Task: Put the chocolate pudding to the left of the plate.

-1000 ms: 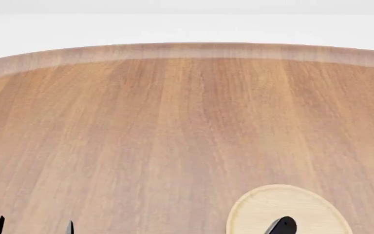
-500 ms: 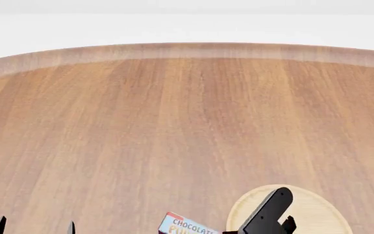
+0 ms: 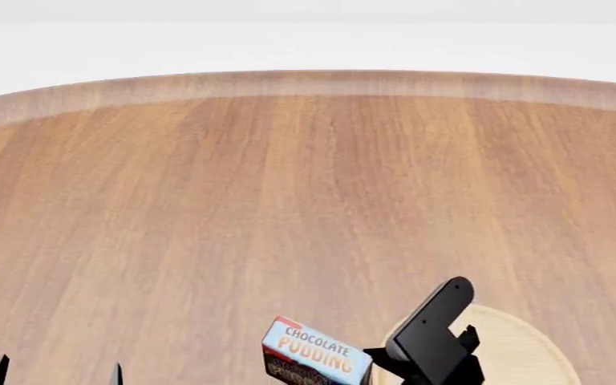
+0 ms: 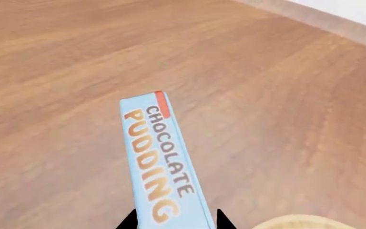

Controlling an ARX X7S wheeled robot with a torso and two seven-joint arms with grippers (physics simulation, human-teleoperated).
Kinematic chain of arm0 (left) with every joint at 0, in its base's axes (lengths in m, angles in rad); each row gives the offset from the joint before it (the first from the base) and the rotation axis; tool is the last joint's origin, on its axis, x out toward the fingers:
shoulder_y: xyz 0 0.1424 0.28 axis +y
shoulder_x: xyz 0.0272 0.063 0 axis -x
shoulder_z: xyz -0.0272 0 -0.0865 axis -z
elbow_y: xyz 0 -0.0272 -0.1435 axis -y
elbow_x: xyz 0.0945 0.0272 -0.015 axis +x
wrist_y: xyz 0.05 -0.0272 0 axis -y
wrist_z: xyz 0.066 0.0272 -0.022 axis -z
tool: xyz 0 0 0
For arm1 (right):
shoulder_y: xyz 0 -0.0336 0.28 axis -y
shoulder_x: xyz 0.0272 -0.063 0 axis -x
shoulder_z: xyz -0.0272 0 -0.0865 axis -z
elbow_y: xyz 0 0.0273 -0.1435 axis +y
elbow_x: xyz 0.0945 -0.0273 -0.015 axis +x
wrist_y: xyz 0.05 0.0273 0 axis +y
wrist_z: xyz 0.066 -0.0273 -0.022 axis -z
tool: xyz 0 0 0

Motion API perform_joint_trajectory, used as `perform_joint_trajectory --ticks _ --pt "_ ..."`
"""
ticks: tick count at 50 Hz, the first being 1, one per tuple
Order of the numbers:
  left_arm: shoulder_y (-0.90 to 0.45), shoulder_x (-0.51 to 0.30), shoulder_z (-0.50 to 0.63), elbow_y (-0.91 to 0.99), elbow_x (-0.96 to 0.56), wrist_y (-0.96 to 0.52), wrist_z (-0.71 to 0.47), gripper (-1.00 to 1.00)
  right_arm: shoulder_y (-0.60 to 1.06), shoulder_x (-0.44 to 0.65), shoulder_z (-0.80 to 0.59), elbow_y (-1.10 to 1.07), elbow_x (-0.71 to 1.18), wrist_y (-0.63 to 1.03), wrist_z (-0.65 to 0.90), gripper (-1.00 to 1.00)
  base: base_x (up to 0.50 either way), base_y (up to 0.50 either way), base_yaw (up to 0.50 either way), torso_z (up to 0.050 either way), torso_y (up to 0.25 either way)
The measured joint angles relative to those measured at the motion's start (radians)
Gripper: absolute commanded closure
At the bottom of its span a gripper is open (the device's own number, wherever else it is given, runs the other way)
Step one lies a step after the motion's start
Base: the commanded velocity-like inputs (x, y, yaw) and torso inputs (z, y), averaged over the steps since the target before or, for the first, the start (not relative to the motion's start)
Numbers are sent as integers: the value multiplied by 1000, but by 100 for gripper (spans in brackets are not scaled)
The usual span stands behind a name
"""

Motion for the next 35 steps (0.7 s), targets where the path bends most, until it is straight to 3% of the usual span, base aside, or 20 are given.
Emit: perform_joint_trajectory --ticks 35 --pt "-2 -6 10 1 -3 4 -7 -100 41 -101 -17 318 -28 -185 -40 100 0 0 0 0 0"
